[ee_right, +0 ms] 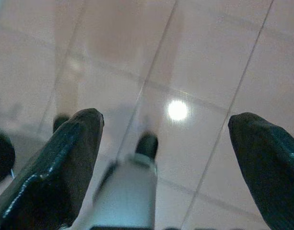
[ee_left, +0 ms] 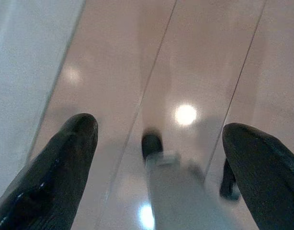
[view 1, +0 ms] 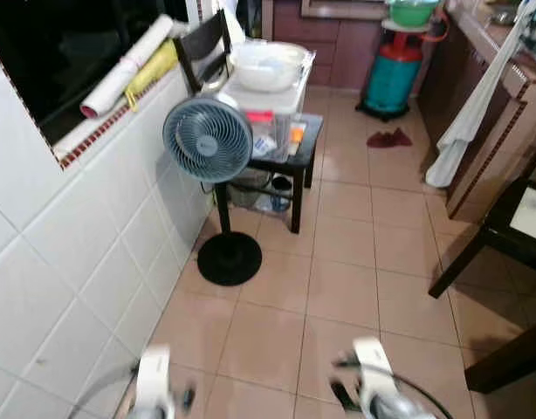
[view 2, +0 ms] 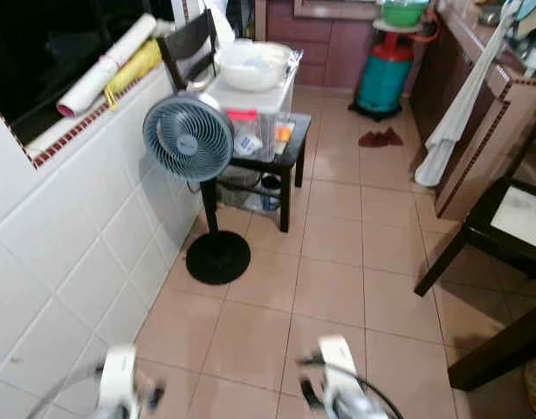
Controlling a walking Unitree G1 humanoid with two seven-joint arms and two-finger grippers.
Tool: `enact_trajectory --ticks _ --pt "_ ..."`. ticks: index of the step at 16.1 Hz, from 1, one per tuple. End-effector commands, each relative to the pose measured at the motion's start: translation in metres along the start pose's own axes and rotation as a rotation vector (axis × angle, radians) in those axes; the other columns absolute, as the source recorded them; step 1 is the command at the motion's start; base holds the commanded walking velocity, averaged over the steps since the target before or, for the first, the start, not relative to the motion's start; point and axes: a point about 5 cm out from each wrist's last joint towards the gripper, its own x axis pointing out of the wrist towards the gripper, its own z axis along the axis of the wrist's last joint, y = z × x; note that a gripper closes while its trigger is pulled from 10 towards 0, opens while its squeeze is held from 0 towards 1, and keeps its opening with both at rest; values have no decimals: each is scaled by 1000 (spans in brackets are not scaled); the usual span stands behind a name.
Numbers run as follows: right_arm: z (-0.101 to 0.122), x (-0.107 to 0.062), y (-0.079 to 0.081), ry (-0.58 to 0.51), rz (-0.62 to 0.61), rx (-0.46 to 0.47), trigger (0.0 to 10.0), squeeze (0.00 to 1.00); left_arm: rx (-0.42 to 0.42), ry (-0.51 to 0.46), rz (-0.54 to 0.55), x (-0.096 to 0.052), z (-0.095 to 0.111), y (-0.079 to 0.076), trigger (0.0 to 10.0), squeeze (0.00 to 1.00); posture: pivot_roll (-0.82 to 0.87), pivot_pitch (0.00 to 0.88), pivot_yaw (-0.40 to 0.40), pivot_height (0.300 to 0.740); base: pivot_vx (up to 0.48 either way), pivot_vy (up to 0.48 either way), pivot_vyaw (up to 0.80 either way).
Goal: Setting the table
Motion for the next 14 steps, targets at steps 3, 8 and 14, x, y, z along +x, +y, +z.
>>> enact_trajectory --ticks 3,8,14 --pt "5 2 10 -15 32 -13 10000 0 1 -28 -9 1 10 0 10000 0 -57 0 6 740 0 0 0" --pt "48 3 9 -174 41 31 10000 0 17 -226 -37 1 56 0 10000 0 -71 0 13 740 0 0 0" --pt "127 -13 -7 -514 54 -4 10000 0 99 -454 -132 -11 128 4 10000 0 -70 0 -4 740 0 0 0"
